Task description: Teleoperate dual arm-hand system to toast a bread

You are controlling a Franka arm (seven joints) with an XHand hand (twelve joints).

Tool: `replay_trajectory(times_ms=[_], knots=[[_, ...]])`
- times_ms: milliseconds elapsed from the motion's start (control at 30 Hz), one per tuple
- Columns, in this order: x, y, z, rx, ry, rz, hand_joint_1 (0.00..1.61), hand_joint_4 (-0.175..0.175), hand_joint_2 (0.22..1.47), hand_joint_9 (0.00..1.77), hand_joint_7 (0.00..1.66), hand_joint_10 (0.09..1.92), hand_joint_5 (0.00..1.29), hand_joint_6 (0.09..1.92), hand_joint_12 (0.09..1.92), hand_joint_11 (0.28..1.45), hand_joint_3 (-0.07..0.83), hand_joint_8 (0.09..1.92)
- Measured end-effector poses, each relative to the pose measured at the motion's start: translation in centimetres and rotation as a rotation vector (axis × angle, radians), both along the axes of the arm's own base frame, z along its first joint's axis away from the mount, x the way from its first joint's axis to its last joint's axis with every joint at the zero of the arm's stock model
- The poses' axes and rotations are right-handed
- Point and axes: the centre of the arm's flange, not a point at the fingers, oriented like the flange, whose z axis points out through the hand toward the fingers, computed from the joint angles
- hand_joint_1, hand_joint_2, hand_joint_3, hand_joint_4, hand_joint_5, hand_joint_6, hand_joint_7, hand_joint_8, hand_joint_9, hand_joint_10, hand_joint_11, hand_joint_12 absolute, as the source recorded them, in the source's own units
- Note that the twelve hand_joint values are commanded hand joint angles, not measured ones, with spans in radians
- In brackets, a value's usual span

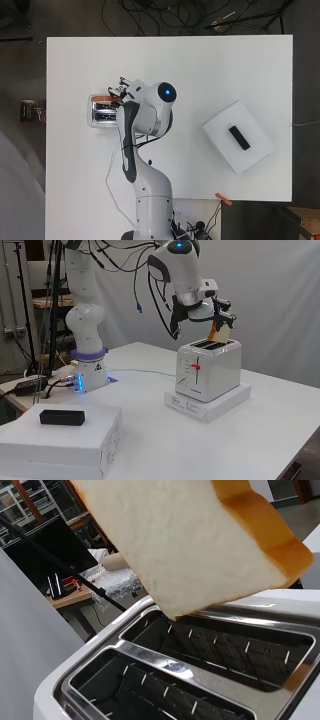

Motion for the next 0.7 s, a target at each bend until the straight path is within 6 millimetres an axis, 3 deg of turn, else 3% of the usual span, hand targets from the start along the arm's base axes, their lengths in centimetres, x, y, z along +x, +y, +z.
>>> replay_trajectory(times_ms=[300,433,600,700], knots=[[-1.2,-1.2,-0.8,0.028,0.007,0.002,0.84,0.175,1.29,1.21,1.29,0.75,0.66,1.45,0.74,0.66,0.001,0.30],[-1.8,-0.4,0.0,0.001,-0.002,0.006,0.83,0.175,1.30,1.19,1.26,0.75,0.64,1.48,0.72,0.66,0.000,0.33],[-1.5,0.3,-1.0,0.021,0.030,0.023,0.82,0.175,1.30,1.18,1.22,0.80,0.64,1.48,0.74,0.66,-0.001,0.43],[-1.6,1.8,-1.3,0.029,0.040,0.052,0.82,0.175,1.31,1.18,1.21,0.79,0.64,1.49,0.76,0.66,0.000,0.45]])
